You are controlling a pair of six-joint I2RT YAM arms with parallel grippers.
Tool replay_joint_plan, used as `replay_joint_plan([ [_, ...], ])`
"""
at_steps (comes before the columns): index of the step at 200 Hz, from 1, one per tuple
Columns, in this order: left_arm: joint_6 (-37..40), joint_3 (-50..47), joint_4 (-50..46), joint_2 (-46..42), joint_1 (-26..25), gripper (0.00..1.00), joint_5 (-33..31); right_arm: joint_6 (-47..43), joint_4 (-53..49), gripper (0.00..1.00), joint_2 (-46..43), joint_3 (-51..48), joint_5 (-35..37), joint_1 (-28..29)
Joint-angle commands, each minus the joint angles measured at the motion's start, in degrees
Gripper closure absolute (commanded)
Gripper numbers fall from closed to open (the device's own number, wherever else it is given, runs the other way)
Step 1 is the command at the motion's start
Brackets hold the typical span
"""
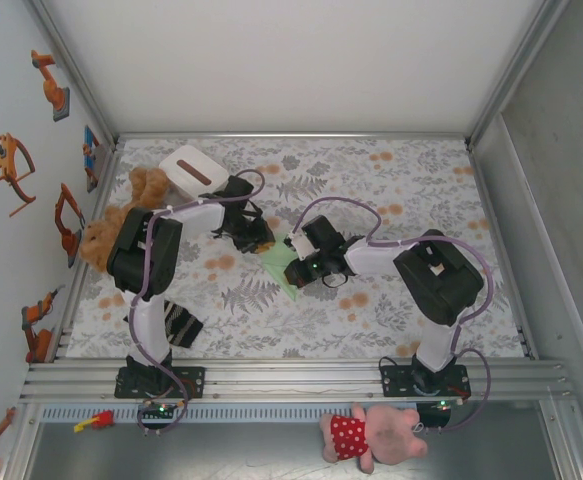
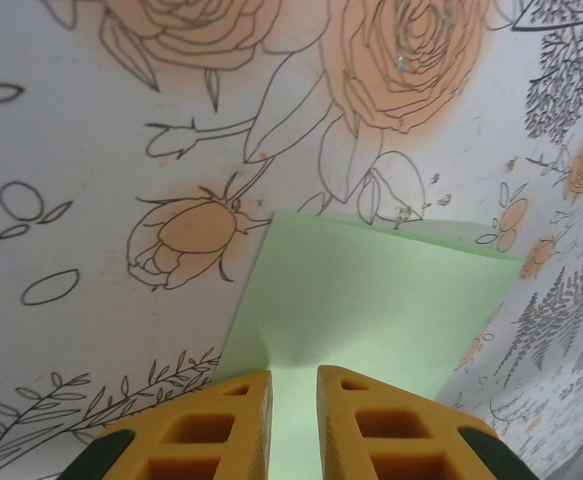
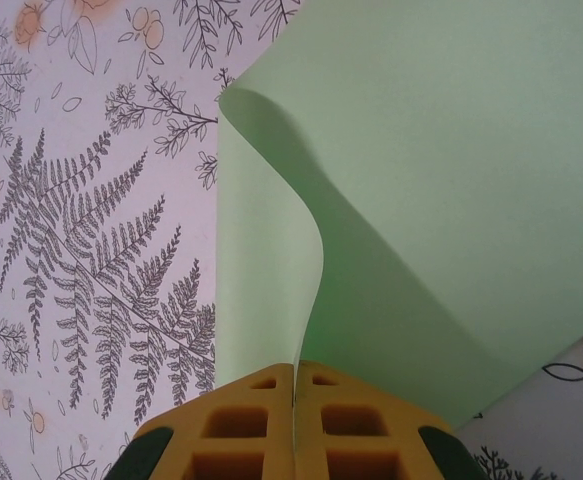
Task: Fold a paper plane with a square sheet of paper (pick it up from the middle)
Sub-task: Third fold the triangle at the center of the table.
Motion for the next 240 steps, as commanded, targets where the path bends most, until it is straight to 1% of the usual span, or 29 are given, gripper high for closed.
replay_joint_plan([
  [1,0.14,-0.35,-0.79,0.20,-0.20,0.82,0.50,0.55,-0.39,1.00,1.18,1.28,-0.53,-0.36],
  [43,0.88,0.62,-1.62,2.49,-0.38,0.84,0.64,0.66,-0.48,1.00,1.09,1.32,-0.35,-0.36],
  [105,2.78,1.95,-4.92,4.97,-0.73,0.86,-0.76,0.64,-1.09,1.00,1.05,1.97,-0.09,-0.36],
  [240,2.96,2.48,-5.06,4.80,-0.70,0.86,-0.42,0.46,-2.15,1.00,1.97,1.98,0.52,-0.39],
])
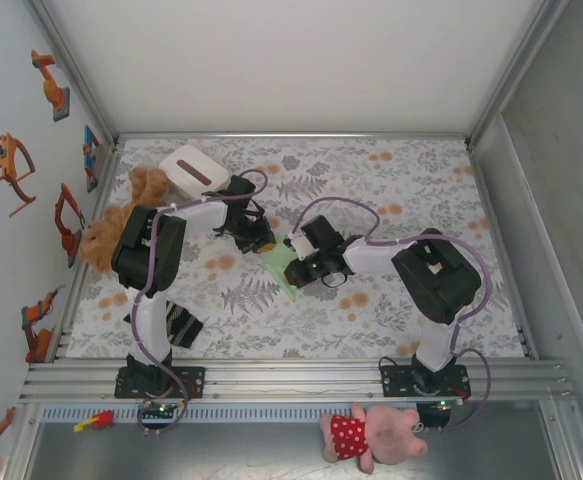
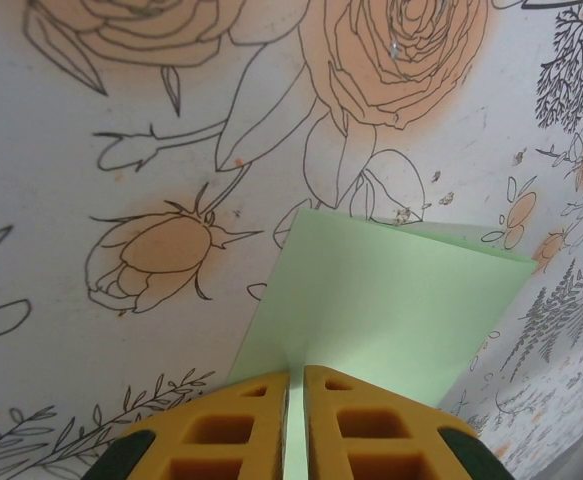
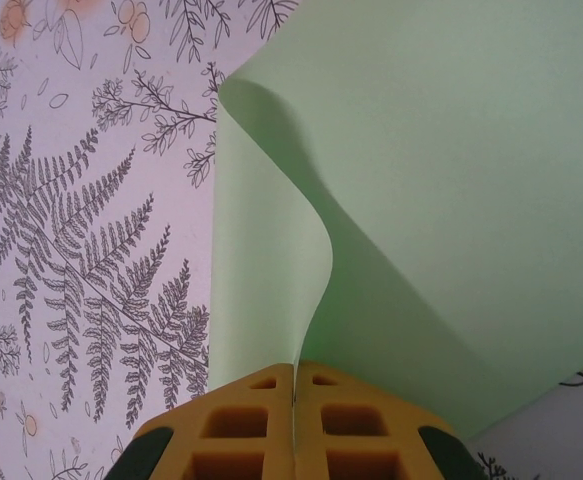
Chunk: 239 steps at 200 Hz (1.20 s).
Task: Fold a paper plane with a square sheet of paper (pick it up from the middle)
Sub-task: Third fold the triangle at the center of the table.
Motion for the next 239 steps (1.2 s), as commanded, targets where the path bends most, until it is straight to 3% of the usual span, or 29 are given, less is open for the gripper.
replay_joint_plan([
  [1,0.99,-0.03,-3.07,2.37,-0.56,0.86,-1.25,0.46,-1.10,1.00,1.21,1.24,0.43,-0.33],
  [62,-0.44,0.26,-1.37,-3.97,-0.06,0.80,-1.87,0.37,-1.63,1.00,1.78,1.24,0.70,-0.32],
  [103,-3.96,-5.75,1.48,-11.84,1.00,0.74,-5.23,0.69,-1.63,1.00,1.95,1.51,0.70,-0.38],
  [164,-17.11,-24.09,22.14,-23.05,-0.90,0.68,-2.92,2.11,-0.77,1.00,2.24,1.42,0.46,-0.57],
  [185,-19.86,-26.76,25.92,-23.97,-3.41,0.68,-3.56,2.72,-0.49,1.00,2.57,1.41,0.18,-0.67],
  [239,-21.42,-27.36,27.79,-20.04,-7.16,0.82,-3.63,3.31,-0.31,1.00,2.81,1.57,0.00,-0.89],
])
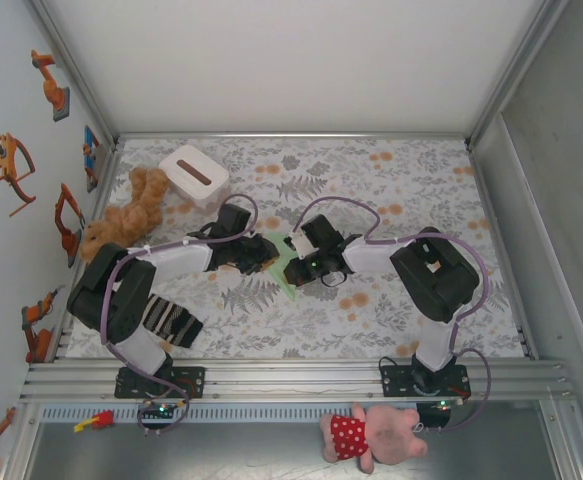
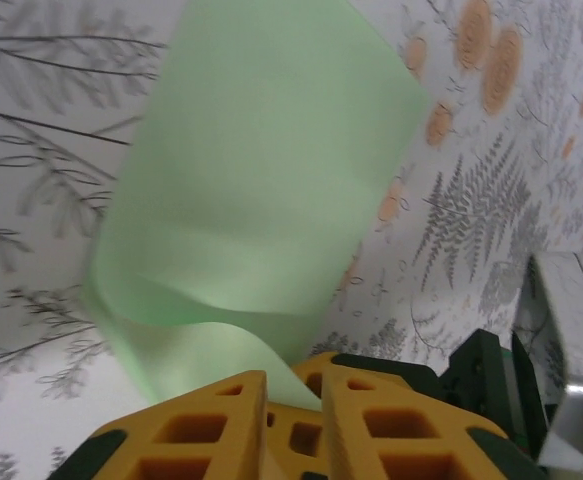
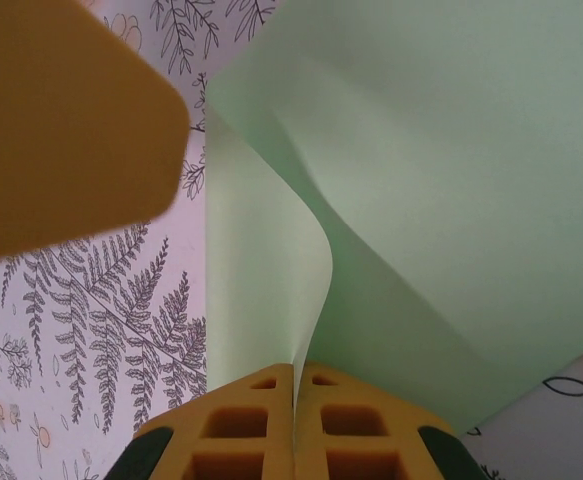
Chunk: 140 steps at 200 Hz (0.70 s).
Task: Fold a paper plane with a square sheet of paper (pick it up from the middle)
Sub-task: Third fold the triangle at the center of the table.
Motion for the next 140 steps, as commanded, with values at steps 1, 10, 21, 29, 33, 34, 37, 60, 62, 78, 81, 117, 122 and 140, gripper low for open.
replay_joint_plan([
  [1,-2.08,-0.39,2.84,2.09,-0.52,0.82,0.28,0.75,-0.74,1.00,1.86,0.99,0.96,-0.48],
  [10,-2.26,-0.23,2.89,2.79,-0.64,0.83,0.53,0.80,-0.77,1.00,1.84,1.04,0.96,-0.50],
  [21,-2.34,-0.22,3.17,3.55,-0.69,0.84,0.77,0.84,-0.83,1.00,1.84,0.96,0.96,-0.50],
  [29,-2.56,-0.14,3.18,4.05,-0.69,0.85,0.64,0.82,-0.90,1.00,1.83,0.94,1.04,-0.50],
  [33,-2.60,-0.13,3.17,4.12,-0.66,0.86,0.64,0.78,-0.92,1.00,1.83,0.96,1.04,-0.50],
  [34,-2.60,-0.13,3.17,4.11,-0.66,0.86,0.68,0.82,-0.92,1.00,1.83,0.92,1.09,-0.50],
  [37,-2.63,-0.21,3.18,4.34,-0.71,0.86,0.64,0.78,-0.92,1.00,1.87,0.94,1.09,-0.50],
  [60,-2.52,-0.22,2.36,4.48,-0.82,0.86,0.12,0.84,-1.14,1.00,1.84,1.02,1.29,-0.59],
  [62,-2.52,-0.25,2.29,4.46,-0.79,0.86,0.07,0.79,-1.15,1.00,1.83,1.04,1.30,-0.59],
  [78,-2.19,-0.56,2.16,4.16,-0.79,0.86,0.20,0.82,-1.18,1.00,1.85,1.04,1.40,-0.67],
  [81,-2.06,-0.69,2.19,4.11,-0.81,0.86,0.25,0.83,-1.26,1.00,1.91,1.04,1.40,-0.67],
  [117,0.03,-1.34,1.12,2.06,-1.00,0.86,0.64,0.74,-1.36,1.00,2.09,1.07,1.65,-0.67],
  [122,0.32,-1.44,0.84,1.78,-1.01,0.86,0.61,0.66,-1.36,1.00,2.16,1.12,1.66,-0.67],
  [140,0.82,-2.20,0.68,1.32,-1.09,0.86,0.69,0.76,-1.45,1.00,2.18,1.12,1.66,-0.72],
])
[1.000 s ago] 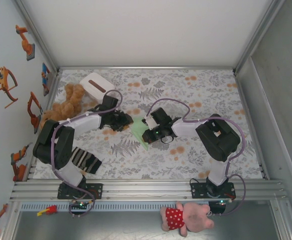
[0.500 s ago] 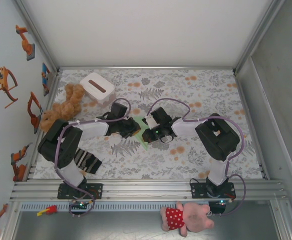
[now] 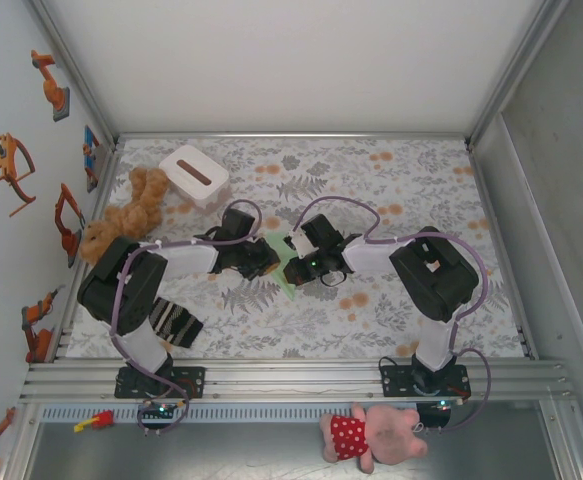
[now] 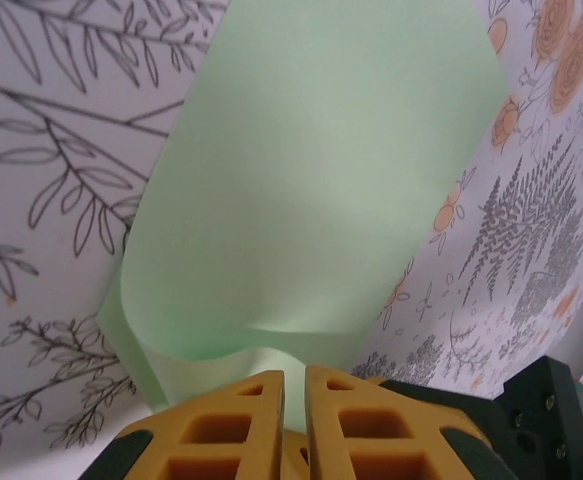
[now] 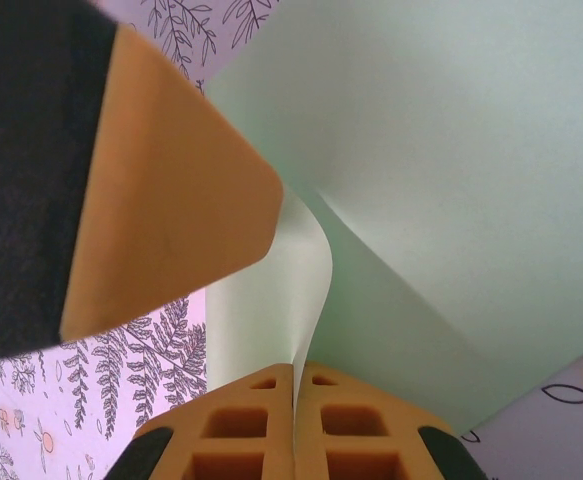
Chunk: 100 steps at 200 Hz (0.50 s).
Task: Fold a paper plane with a square sheet of paper (pick it up from the middle)
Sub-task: Third fold the triangle at the center of the table.
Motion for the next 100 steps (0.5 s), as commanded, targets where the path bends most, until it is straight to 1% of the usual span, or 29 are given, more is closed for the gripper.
replay_joint_plan([
  [1,1.94,-1.28,-1.25,-2.15,-0.37,0.86,0.51,0.37,-1.47,1.00,1.87,0.91,1.81,-0.54],
  [39,2.50,-1.34,-0.10,-2.01,-0.60,0.87,1.54,0.46,-1.56,1.00,2.01,0.92,1.90,-0.61],
  [100,3.21,-0.99,-1.52,-0.18,-0.71,0.88,1.88,0.58,-1.78,1.00,2.23,0.92,2.07,-0.61],
])
